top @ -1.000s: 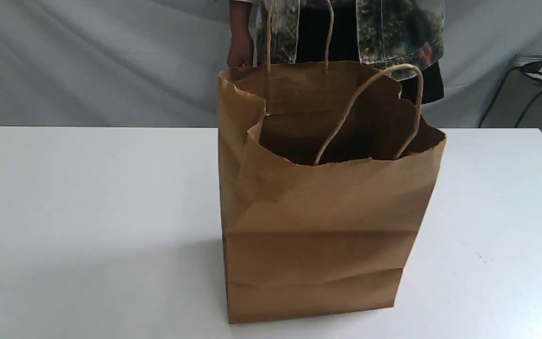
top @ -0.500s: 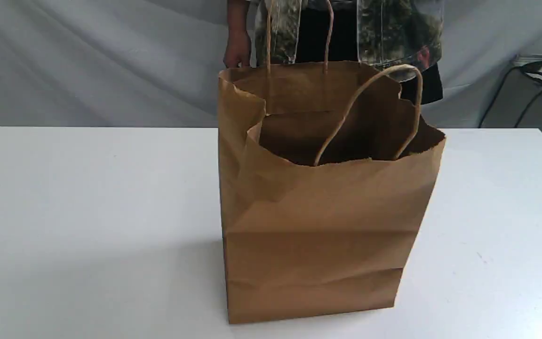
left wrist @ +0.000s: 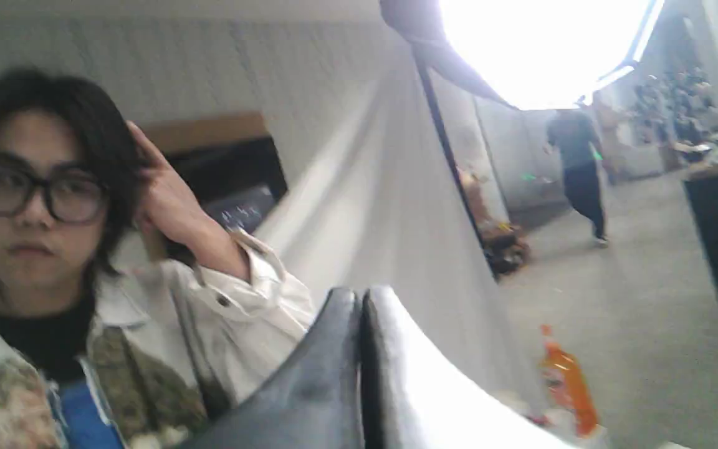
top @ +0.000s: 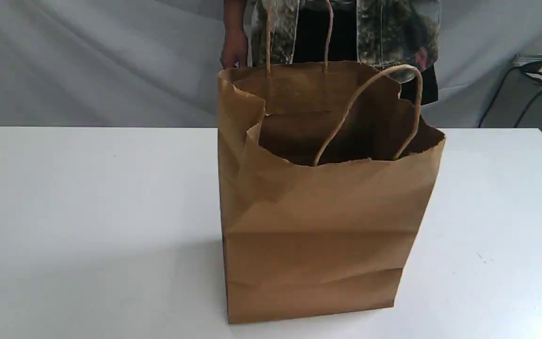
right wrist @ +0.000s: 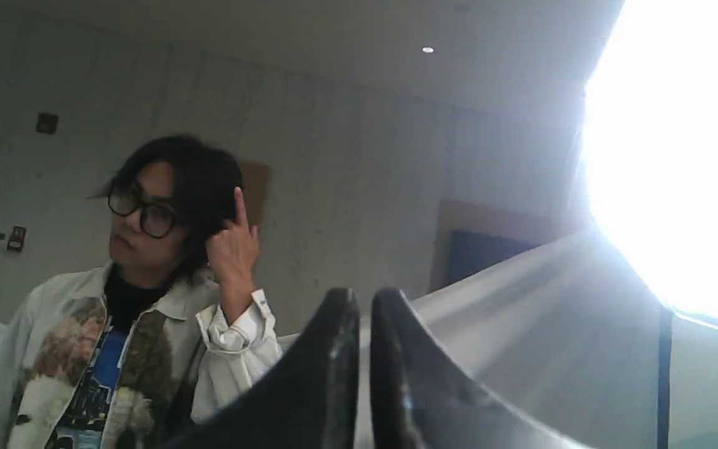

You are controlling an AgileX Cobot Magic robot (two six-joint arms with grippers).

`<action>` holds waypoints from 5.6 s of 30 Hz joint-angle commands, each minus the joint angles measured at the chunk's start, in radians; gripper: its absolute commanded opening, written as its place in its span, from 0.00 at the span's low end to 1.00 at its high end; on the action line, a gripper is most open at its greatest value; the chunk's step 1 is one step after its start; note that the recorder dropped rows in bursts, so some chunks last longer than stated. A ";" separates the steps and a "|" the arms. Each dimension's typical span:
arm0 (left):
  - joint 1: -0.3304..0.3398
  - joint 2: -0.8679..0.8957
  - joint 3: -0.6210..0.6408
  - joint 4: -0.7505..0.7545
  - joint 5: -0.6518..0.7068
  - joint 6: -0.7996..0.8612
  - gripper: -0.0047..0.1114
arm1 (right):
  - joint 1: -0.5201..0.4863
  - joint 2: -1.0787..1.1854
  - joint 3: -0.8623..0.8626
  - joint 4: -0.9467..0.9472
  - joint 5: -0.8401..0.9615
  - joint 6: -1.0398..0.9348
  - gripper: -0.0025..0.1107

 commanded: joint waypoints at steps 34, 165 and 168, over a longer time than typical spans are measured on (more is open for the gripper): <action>-0.046 -1.190 1.268 -1.431 -0.093 1.367 0.04 | 0.141 0.081 0.516 0.005 -0.188 0.195 0.05; -0.046 -1.190 1.582 -1.431 -0.046 1.171 0.04 | -0.187 -0.447 1.922 0.237 -0.771 0.288 0.05; -0.046 -1.190 1.582 -1.431 -0.046 1.171 0.04 | -0.187 -0.447 1.922 0.237 -0.771 0.288 0.05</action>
